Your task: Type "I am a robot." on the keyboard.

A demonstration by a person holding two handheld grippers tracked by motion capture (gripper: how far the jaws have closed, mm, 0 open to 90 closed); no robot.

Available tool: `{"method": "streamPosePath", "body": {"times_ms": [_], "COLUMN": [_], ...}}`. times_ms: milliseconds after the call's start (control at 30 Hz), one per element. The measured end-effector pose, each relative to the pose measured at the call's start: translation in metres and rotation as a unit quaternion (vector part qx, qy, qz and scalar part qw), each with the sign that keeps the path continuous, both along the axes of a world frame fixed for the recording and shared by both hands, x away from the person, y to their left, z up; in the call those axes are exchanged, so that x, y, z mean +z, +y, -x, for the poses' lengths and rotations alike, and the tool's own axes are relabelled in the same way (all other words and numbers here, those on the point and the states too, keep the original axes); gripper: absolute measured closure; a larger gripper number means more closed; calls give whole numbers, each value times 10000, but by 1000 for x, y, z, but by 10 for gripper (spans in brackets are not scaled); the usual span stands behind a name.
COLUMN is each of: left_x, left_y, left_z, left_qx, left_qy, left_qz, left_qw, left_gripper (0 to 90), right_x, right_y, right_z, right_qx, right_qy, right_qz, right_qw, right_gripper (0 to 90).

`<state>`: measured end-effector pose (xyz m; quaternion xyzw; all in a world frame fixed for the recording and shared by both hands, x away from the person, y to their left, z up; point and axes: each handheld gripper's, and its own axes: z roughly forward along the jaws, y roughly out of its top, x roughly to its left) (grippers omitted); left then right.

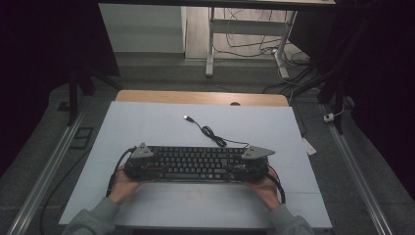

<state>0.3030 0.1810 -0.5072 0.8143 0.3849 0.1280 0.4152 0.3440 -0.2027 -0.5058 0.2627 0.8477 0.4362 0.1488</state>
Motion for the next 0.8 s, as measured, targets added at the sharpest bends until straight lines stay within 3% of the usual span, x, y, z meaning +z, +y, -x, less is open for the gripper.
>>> {"method": "streamPosePath", "body": {"times_ms": [800], "left_x": [8], "left_y": [19], "left_z": [-8], "left_qx": [320], "left_qy": [-21], "left_qz": [85], "left_qw": [9994], "left_gripper": [388], "right_x": [-1], "right_y": [1], "right_z": [0], "right_qx": [10], "right_qy": [9], "right_qz": [21], "right_qw": [10000], "right_gripper": [419]}}
